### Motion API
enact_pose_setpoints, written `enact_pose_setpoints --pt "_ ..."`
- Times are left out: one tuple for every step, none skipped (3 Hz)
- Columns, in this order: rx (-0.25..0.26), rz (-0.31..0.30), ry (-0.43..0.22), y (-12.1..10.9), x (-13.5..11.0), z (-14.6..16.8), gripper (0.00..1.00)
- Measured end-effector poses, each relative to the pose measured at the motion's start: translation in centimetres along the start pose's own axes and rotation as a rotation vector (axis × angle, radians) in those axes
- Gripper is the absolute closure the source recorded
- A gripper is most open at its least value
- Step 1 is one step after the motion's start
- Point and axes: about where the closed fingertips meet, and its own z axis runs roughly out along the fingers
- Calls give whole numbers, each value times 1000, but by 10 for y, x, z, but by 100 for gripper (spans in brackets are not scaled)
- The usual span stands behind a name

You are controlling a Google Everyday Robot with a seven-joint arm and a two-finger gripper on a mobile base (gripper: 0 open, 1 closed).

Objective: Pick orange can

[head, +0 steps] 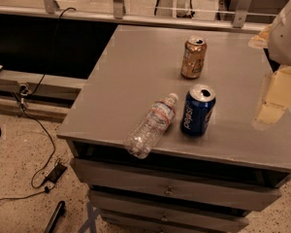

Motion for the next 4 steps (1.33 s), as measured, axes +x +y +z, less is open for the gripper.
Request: enact_pose_setpoints --pt "0 0 0 0 0 0 0" --pt "4 10 -8 -18 -1 9 0" --pt "38 18 -52 -58 -9 17 0" --pt "113 42 -149 -105 -23 16 0"
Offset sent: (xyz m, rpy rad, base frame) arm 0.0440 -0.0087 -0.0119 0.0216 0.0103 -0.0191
